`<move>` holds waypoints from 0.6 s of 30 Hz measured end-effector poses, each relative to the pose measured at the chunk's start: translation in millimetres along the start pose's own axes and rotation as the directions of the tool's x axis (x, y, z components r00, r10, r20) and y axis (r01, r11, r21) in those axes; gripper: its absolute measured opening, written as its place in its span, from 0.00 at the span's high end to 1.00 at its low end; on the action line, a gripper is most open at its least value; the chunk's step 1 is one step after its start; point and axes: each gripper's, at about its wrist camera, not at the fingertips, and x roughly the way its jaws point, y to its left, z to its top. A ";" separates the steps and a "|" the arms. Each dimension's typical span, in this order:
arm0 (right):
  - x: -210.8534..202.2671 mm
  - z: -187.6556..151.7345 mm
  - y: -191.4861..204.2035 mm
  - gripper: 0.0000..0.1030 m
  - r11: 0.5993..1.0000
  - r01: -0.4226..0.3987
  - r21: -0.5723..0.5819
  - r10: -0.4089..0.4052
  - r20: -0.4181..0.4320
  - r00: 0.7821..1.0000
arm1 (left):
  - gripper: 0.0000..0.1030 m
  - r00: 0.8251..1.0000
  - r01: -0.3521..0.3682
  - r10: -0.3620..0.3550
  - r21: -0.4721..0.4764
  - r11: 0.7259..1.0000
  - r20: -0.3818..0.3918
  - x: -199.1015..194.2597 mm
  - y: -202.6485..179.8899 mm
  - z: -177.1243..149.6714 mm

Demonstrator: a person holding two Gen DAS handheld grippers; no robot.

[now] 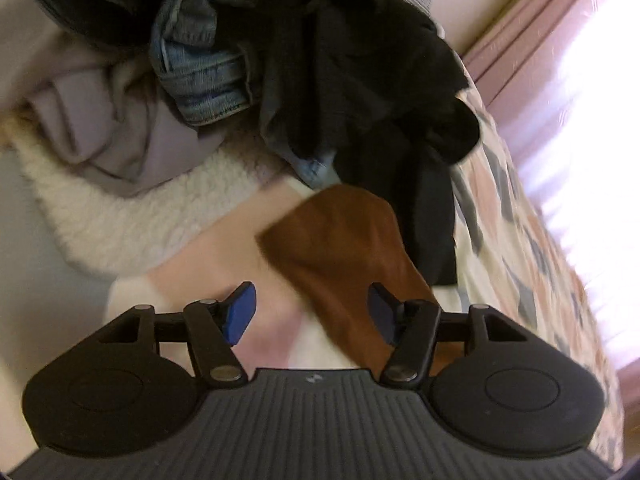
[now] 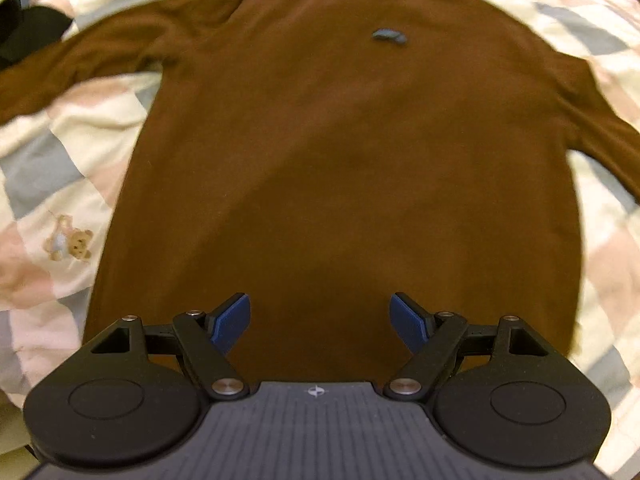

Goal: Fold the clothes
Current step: 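Reach the left tool to a sleeve cuff and close on it, then lift the sleeve with the left tool and lay it across the shirt body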

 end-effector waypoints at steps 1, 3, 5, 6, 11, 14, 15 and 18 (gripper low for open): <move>7.4 3.4 3.0 0.23 1.000 0.008 -0.008 -0.008 -0.013 1.000 | 0.50 1.000 0.010 -0.010 -0.012 1.000 0.005 7.6 4.6 0.9; 18.0 8.5 8.0 0.23 1.000 0.024 -0.020 -0.024 -0.028 0.999 | 0.50 0.999 0.040 -0.039 -0.037 0.998 0.024 16.8 12.6 1.2; 26.1 12.6 12.3 0.22 0.999 0.038 -0.031 -0.039 -0.039 0.998 | 0.50 0.997 0.070 -0.067 -0.060 0.996 0.043 24.8 19.8 1.5; 27.9 13.9 13.5 0.21 0.999 0.041 -0.035 -0.043 -0.042 0.998 | 0.50 0.996 0.079 -0.075 -0.065 0.995 0.051 26.5 21.0 1.8; 29.6 15.6 16.1 0.20 0.997 0.049 -0.055 -0.051 -0.042 0.998 | 0.97 0.992 0.106 -0.104 -0.024 0.994 0.075 27.8 8.7 5.2; 23.5 13.3 13.3 0.23 0.997 0.038 -0.063 -0.039 -0.015 0.999 | 0.97 0.983 0.149 -0.159 0.110 0.983 0.095 7.7 -27.8 1.0; 19.7 12.5 10.2 0.27 0.998 0.032 -0.058 -0.032 -0.001 0.999 | 0.97 0.976 0.177 -0.196 0.176 0.968 0.097 -3.6 -47.2 -4.5; 5.4 10.2 -4.7 0.30 1.000 0.015 -0.025 -0.014 0.046 0.999 | 0.97 0.942 0.293 -0.332 0.365 0.884 0.047 -40.6 -115.8 -37.0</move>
